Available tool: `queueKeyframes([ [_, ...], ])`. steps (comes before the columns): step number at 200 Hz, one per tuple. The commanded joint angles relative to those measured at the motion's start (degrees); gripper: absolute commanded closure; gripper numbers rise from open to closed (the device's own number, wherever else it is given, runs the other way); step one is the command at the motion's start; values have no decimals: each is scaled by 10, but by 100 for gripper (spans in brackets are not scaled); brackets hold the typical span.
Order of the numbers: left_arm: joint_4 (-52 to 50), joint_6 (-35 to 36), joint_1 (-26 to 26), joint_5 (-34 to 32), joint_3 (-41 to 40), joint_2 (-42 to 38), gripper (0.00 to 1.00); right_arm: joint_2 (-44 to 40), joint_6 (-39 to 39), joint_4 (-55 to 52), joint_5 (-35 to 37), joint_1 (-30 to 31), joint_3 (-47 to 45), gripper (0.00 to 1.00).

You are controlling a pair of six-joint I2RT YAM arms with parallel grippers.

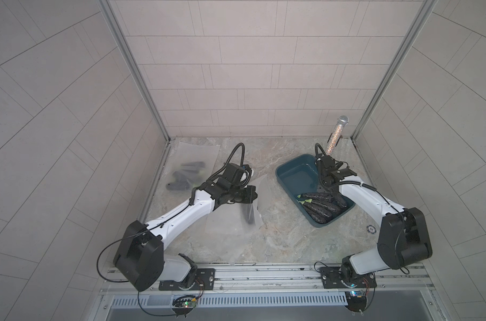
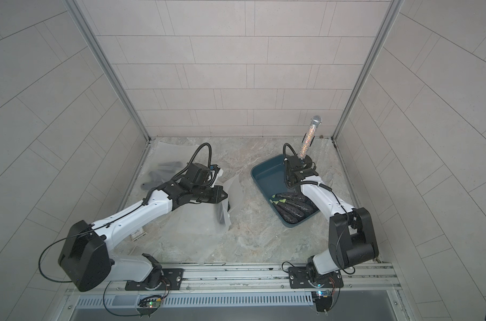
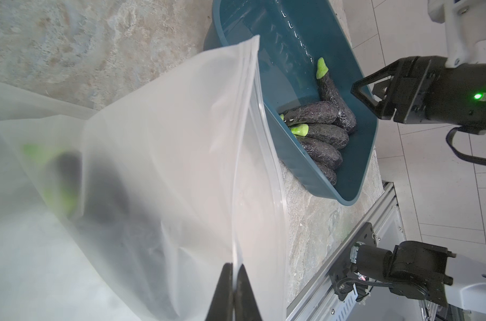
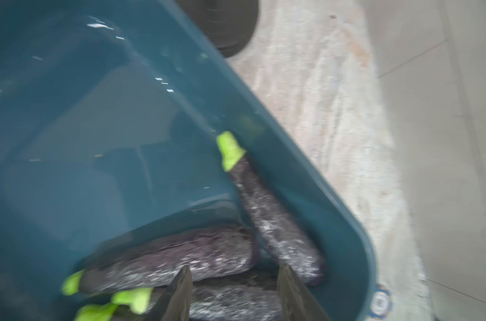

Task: Place the eggplant in a zip-top bag and seal the zipper
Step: Pick up the eggplant from the basket.

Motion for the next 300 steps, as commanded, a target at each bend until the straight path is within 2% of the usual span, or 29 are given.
queueKeyframes([
  [1,-16,12,3,9,16,8,100,13,-10,-16,75,-15,-6,49],
  [80,-6,17,4,22,15,25,100,78,-36,41,27,-50,-8,49],
  [125,-3,15,4,23,16,29,100,103,-39,75,-33,-84,-19,49],
  [217,-7,17,6,16,13,21,100,162,-57,69,-81,-103,19,49],
  [300,-7,17,8,11,11,16,100,155,-66,77,-92,-103,20,74],
])
